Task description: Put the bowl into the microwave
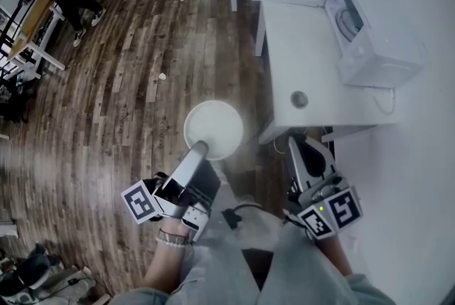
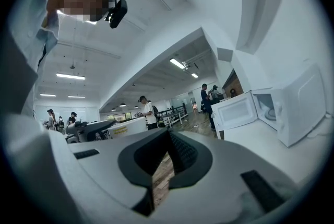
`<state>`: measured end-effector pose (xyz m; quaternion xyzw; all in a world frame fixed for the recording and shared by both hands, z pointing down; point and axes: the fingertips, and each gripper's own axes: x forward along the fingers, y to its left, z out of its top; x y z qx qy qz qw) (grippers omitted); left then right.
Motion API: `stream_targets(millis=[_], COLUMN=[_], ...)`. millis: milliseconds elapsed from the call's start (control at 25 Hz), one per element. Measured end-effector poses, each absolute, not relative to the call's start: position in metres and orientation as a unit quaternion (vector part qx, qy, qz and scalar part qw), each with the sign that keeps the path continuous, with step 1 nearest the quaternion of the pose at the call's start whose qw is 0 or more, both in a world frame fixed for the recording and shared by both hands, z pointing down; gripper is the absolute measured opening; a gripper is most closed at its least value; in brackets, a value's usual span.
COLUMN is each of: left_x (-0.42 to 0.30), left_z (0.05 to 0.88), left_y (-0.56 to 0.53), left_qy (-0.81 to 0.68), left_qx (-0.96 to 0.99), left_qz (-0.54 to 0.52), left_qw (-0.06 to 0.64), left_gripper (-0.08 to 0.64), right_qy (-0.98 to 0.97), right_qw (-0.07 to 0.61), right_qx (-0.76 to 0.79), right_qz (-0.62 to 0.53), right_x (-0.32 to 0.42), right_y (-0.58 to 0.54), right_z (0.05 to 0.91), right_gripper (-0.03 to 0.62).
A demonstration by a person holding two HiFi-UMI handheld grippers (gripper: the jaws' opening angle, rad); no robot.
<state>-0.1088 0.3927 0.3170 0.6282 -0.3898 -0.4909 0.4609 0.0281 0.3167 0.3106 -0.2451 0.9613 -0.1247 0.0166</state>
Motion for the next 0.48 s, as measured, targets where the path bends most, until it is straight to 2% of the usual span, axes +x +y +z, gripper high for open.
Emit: stream_targets(millis=[480], left_x=[-0.197], left_z=[0.309], left_y=[0.336], left_qy=[-0.374], left_qx=[0.643], left_qz=[-0.476], left_qw=[0.469], left_gripper=[0.238], right_qy=[0.959], right_qw=[0.013], right_qx=[-0.259], right_qz=[-0.117], right_x=[-0.068], right_y=[0.266], right_z=[0.301], right_gripper=[0.000])
